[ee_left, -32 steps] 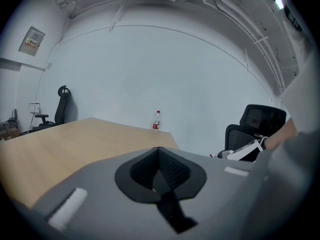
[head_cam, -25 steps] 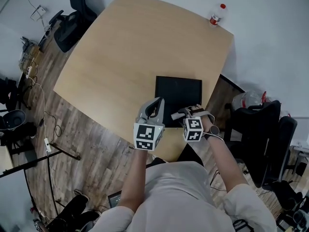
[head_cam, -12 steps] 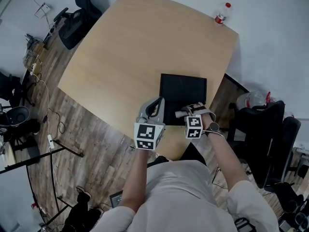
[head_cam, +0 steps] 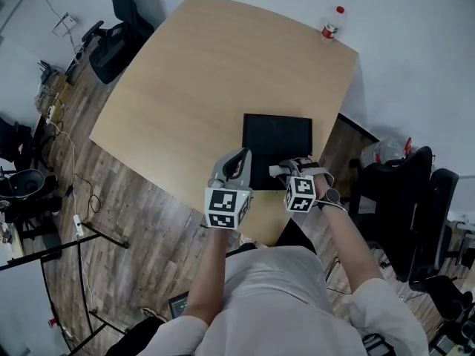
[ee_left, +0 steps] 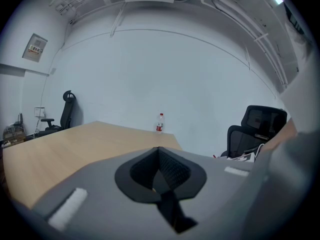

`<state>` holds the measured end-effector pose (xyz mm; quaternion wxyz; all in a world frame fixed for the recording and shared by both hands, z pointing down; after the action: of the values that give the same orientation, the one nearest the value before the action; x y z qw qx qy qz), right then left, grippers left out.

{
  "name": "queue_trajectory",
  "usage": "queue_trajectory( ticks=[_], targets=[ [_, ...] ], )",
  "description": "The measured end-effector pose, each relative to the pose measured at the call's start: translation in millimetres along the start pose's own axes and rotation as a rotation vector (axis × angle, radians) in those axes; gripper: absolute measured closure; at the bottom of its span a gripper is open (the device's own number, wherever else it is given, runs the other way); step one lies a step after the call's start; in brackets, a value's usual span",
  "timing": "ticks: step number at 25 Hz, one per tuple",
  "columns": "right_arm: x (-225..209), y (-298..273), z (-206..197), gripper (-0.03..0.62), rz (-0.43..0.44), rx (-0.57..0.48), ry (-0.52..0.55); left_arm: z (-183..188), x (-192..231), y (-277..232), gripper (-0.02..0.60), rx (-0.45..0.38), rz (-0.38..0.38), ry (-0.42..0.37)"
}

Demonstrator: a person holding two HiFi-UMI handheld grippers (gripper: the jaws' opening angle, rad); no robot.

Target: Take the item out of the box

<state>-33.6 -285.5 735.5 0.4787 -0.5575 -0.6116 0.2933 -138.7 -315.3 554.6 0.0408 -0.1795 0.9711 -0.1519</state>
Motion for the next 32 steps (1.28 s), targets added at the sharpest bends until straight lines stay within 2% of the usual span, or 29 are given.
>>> queue_trajectory(
  ticks=[12,18,25,32],
  targets=[
    [-45,91,30,0.464,-0.274,-0.170,-0.229,25,-2,18,0.572,-0.071,0.002,0.011],
    [-60,146,48,0.467,-0.374,-0.356,-0.403,53,-5,33,0.572,-0.135,0.011,0.001],
    [-68,206,70,0.467,-0.525,-0.513,-0.521,90,-12,57,0.572,-0.222,0.020,-0.041],
    [-70,260,64,0.467,-0.634,-0.696,-0.793,103,-23,69,0.572,-0.248,0.046,-0.076]
  ],
)
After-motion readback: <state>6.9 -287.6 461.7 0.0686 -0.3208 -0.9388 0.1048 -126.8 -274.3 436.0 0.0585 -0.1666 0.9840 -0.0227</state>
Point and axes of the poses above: the fingertips, and each gripper's own axes: y backward along the fingers, x to its left, z out of its top, the point moved 1 cm from there along y, backward along the fingers, and after that the axes turned 10 degrees about -y, right-handed, at the moved point
